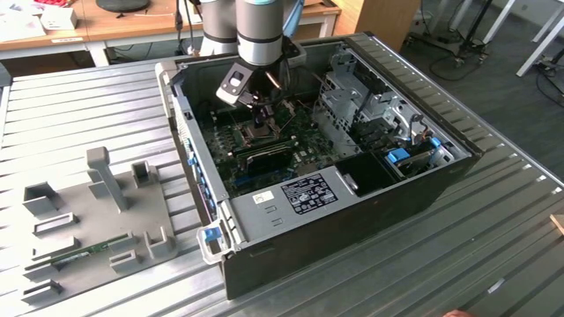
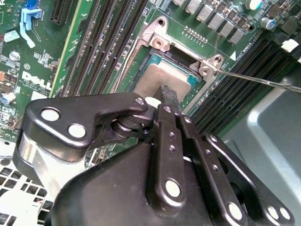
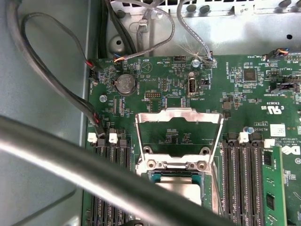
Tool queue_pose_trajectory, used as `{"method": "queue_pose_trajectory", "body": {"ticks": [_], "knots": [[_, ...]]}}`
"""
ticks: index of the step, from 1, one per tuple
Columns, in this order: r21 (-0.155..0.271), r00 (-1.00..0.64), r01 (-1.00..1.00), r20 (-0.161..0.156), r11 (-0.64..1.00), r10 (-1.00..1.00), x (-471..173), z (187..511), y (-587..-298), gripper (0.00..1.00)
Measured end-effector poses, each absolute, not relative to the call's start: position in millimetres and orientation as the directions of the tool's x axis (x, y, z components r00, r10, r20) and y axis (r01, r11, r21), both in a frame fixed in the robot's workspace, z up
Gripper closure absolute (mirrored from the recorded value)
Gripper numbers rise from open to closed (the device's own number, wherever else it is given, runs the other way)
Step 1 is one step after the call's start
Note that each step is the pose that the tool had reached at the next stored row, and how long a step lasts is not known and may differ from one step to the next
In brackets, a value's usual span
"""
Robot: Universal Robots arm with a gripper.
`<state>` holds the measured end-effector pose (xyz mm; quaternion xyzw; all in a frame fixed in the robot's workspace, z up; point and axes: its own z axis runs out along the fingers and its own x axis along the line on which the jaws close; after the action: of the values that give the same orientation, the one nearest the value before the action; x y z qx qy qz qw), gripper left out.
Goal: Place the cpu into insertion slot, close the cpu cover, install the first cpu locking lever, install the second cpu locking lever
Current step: 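Place the cpu into insertion slot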
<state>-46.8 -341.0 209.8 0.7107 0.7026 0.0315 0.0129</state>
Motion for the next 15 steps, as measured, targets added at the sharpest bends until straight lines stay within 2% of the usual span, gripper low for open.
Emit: {"method": "queue_pose_trajectory", "body": {"ticks": [15], "knots": [[0.063, 0.011, 0.998, 0.027, -0.012, 1.000, -46.8, 205.8, -341.0, 0.89]]}}
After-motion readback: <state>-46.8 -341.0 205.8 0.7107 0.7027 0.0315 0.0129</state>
